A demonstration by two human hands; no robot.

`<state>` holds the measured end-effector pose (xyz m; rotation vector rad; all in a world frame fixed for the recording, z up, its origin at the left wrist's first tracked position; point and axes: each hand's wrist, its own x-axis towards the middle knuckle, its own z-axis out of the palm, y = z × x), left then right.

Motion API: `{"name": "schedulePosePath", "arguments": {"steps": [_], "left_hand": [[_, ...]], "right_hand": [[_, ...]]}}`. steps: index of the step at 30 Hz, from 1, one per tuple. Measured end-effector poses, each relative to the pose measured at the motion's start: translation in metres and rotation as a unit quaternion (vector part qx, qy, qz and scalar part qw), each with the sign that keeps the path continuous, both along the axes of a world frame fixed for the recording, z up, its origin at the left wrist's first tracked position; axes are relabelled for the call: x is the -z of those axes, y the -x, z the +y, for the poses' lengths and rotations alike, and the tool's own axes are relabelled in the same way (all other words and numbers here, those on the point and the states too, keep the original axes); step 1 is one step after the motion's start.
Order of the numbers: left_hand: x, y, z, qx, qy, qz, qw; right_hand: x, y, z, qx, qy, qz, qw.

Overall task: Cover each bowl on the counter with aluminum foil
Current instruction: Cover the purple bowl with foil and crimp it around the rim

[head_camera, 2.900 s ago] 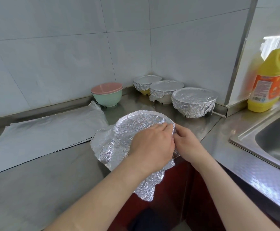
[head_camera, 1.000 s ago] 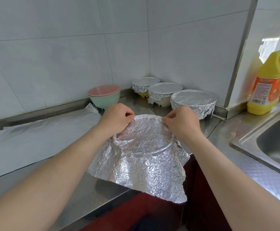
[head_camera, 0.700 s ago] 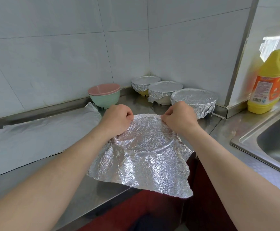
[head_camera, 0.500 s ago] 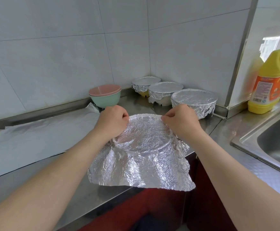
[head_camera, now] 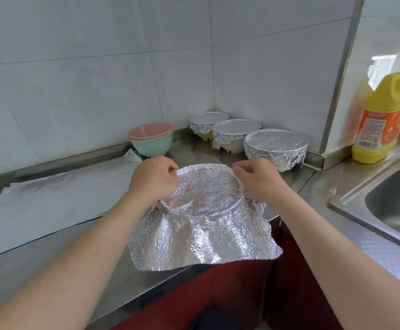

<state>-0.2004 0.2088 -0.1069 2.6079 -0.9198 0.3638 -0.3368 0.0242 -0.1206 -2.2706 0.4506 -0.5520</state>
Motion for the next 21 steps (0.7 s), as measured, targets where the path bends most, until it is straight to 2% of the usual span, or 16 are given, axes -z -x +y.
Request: {"name": "schedulePosePath", "arguments": {"steps": [2, 5, 8, 12, 15, 19, 21], "left_hand": [[-0.008, 0.012, 0.006, -0.002, 0.030, -0.001, 1.000], [-0.019, 0.059, 0.008, 0.090, 0.102, 0.024, 0.990], [-0.008, 0.111, 0.000, 0.164, 0.033, 0.004, 0.986], [0.020, 0.126, -0.014, 0.154, -0.013, -0.104, 0.983], [0.034, 0.119, -0.017, 0.150, 0.042, -0.150, 0.976], [0.039, 0.117, -0.022, 0.151, 0.062, -0.193, 0.968], [0.040, 0.118, -0.025, 0.151, 0.071, -0.203, 0.965]], "right_hand": [[0.005, 0.023, 0.005, -0.030, -0.062, -0.021, 0.997], [0.018, 0.048, 0.010, -0.086, -0.148, -0.038, 0.985], [0.034, 0.054, 0.007, -0.140, -0.214, -0.064, 0.965], [0.045, 0.055, 0.009, -0.156, -0.257, -0.093, 0.949], [0.050, 0.050, 0.012, -0.123, -0.202, -0.121, 0.964], [0.056, 0.039, 0.024, 0.058, -0.069, -0.145, 0.985], [0.056, 0.035, 0.036, 0.103, 0.002, -0.133, 0.986]]}}
